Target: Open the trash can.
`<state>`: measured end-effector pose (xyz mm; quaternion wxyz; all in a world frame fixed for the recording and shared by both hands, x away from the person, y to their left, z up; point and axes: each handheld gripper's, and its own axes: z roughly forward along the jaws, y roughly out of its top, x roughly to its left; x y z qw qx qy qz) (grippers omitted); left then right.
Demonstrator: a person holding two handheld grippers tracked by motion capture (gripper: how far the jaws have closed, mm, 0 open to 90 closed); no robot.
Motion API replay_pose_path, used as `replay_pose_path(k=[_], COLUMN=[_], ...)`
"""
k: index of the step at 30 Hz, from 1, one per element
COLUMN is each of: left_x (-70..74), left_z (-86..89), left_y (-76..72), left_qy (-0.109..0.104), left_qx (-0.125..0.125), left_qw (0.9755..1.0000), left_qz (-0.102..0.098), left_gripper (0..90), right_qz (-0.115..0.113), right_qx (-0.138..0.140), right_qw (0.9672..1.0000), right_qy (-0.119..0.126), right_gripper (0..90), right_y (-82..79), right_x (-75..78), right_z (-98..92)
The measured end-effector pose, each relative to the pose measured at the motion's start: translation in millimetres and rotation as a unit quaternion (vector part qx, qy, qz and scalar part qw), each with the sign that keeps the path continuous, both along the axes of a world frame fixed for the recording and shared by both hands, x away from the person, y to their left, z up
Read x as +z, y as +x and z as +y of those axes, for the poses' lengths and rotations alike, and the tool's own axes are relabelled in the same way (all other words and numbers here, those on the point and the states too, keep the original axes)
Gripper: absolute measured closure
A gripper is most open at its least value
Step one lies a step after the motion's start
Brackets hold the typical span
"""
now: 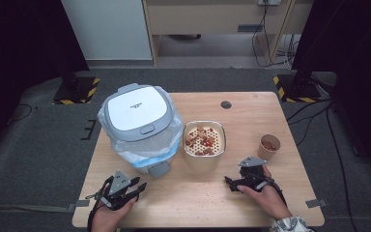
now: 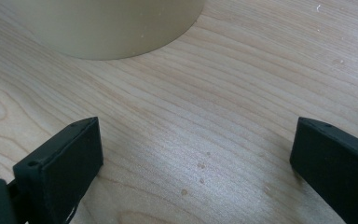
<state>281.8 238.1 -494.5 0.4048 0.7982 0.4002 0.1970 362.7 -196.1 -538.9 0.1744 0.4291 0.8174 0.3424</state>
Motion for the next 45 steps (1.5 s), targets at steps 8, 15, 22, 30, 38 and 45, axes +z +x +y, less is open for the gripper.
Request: replay_pose_path(k=[8, 15, 22, 30, 38, 45], left_x=[0.0, 1.4, -2.2, -6.8, -15.3, -18.3], left_z=[-10.2, -21.4, -37.2, -46.1, -50.4, -51.0], left_y=[13.4, 21.8, 38.6, 46.9, 46.4, 47.4], left_qy=[-0.007, -0.004, 0.015, 0.043, 0.034, 0.049], left_qx=[-0.001, -0.007, -0.012, -0.013, 0.013, 0.019], left_qw=[1.0, 0.9998, 0.9993, 0.9981, 0.9992, 0.9984], left_qz=[-0.007, -0.019, -0.032, -0.042, -0.018, -0.022], left_gripper=[80.4, 85.7, 88.3, 88.6, 88.4, 87.9], right_qz=[0.0, 0.0, 0.0, 0.0, -0.001, -0.001], right_qx=[0.0, 0.0, 0.002, 0.002, 0.001, 0.001], right_qw=[1.0, 1.0, 1.0, 1.0, 1.0, 1.0], right_qy=[0.0, 0.0, -0.001, -0.001, -0.001, -0.001], right_gripper=[2.9, 2.8, 2.8, 2.8, 2.9, 2.9], right_y=[0.0, 0.0, -0.2, -0.3, -0.3, -0.3], right_x=[0.0, 0.0, 0.0, 0.0, -0.1, -0.1], right_z=[0.0, 0.0, -0.5, -0.4, -0.4, -0.4])
